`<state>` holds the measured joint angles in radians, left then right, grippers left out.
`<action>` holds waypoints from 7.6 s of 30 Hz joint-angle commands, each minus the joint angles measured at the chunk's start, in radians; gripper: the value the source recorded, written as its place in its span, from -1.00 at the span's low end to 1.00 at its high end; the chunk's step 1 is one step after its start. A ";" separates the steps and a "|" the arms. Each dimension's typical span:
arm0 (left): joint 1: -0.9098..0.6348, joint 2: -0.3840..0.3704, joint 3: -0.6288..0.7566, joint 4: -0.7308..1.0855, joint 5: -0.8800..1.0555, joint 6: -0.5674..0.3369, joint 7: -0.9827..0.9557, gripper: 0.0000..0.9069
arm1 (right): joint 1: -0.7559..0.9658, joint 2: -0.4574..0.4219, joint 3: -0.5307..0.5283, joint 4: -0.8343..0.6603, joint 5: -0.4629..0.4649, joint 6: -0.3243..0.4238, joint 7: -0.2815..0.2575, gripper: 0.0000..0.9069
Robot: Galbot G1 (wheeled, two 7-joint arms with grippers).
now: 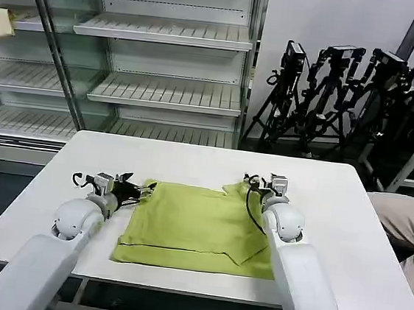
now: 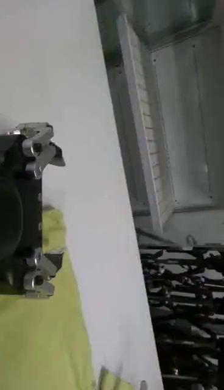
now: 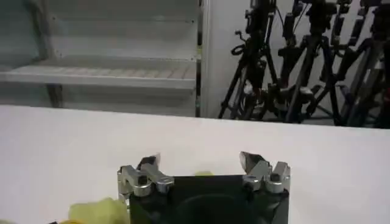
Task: Fold and organize the clothes.
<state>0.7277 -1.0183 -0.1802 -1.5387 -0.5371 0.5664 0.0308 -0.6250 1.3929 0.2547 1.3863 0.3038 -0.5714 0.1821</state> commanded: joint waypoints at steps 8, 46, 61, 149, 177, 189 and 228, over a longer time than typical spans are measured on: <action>-0.037 -0.023 0.022 0.074 -0.039 0.005 0.019 -0.98 | -0.019 -0.008 -0.019 -0.032 0.083 -0.010 0.035 -1.00; 0.377 0.066 -0.174 -0.331 -0.088 -0.119 -0.009 -0.96 | -0.346 -0.174 0.036 0.511 0.187 0.006 0.019 -1.00; 0.484 0.067 -0.205 -0.383 -0.043 -0.134 0.006 -0.96 | -0.494 -0.210 0.082 0.596 0.127 -0.006 0.018 -1.00; 0.585 0.420 -0.480 -0.566 -0.077 -0.032 -0.222 -0.98 | -0.725 -0.210 0.126 0.779 -0.097 0.040 -0.034 1.00; 0.134 0.042 0.242 -0.467 0.010 0.012 -0.219 -0.98 | -0.797 -0.237 0.244 0.788 -0.123 0.085 -0.030 1.00; 0.113 0.029 0.292 -0.446 -0.099 0.014 -0.295 1.00 | -0.784 -0.231 0.226 0.781 -0.127 0.082 -0.030 1.00; 0.433 0.015 -0.102 -0.414 -0.278 0.011 -0.479 -0.98 | -0.764 -0.232 0.217 0.780 -0.133 0.109 -0.045 1.00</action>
<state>1.1038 -0.9700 -0.2461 -1.9917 -0.7864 0.5758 -0.4328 -1.3927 1.1621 0.4715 2.1643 0.1707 -0.4650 0.1374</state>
